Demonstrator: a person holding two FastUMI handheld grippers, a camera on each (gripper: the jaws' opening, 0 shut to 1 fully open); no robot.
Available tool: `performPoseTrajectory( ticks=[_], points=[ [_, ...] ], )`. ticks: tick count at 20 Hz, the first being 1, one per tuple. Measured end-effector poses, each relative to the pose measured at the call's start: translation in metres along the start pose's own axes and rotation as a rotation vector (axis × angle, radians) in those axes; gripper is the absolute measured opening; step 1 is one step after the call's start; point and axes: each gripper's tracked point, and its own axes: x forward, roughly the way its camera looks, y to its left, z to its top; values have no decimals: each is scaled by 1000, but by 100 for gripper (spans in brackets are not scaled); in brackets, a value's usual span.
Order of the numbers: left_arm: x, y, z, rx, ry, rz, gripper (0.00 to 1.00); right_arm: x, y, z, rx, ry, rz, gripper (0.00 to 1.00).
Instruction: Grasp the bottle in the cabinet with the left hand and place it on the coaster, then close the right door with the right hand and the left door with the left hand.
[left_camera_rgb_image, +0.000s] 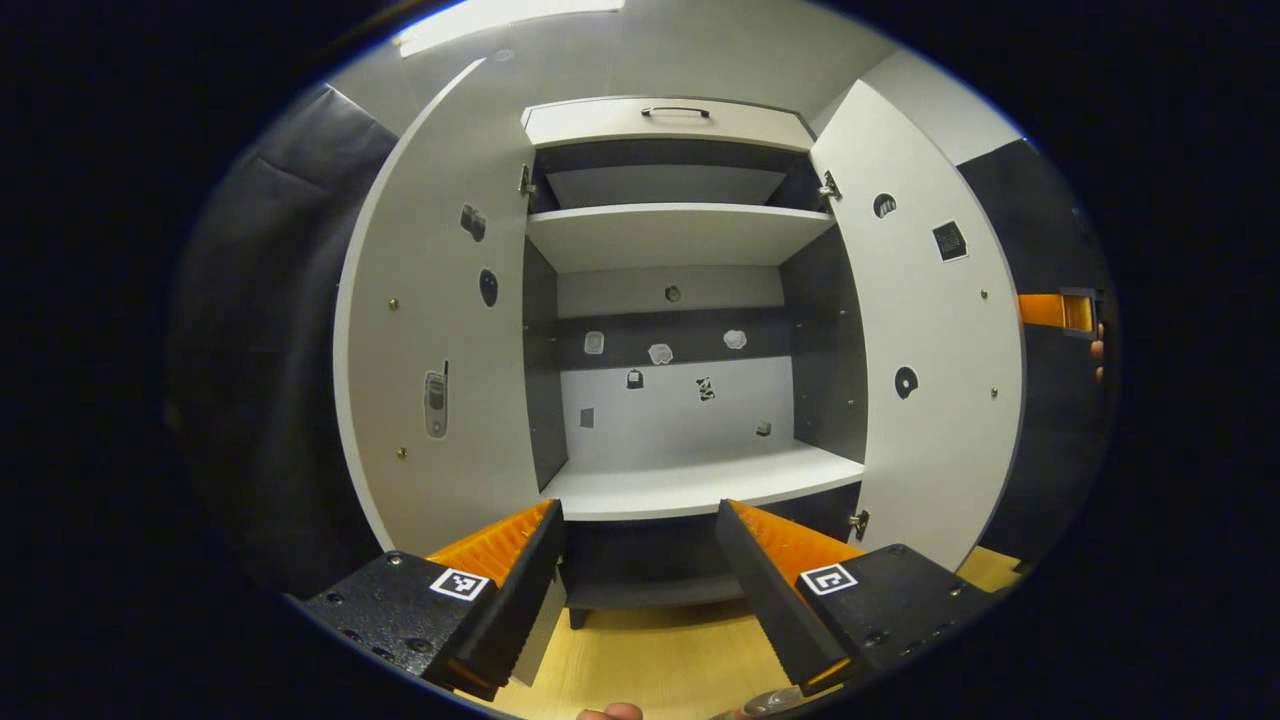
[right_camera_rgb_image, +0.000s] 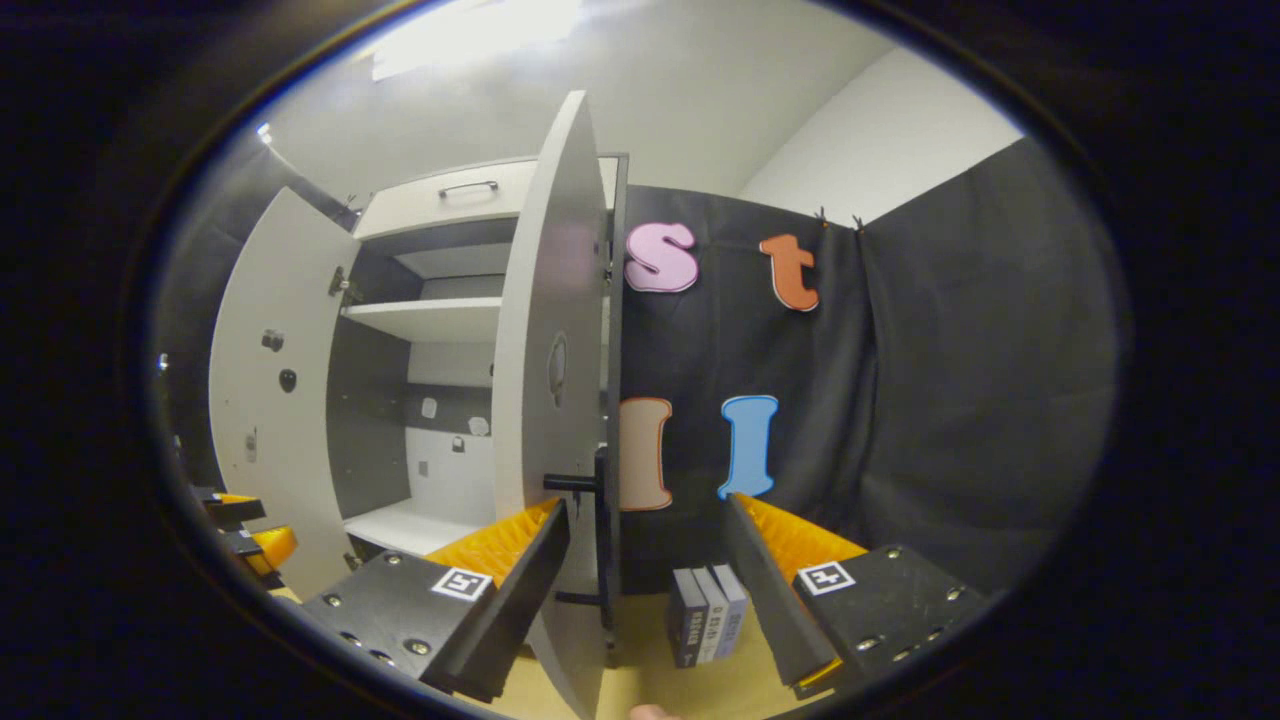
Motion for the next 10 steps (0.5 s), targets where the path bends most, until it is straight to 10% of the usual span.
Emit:
performPoseTrajectory(
  ticks=[10],
  points=[
    [-7,35,-5,-16,3,66,97,18,83,-4,11,10,157,93]
  ],
)
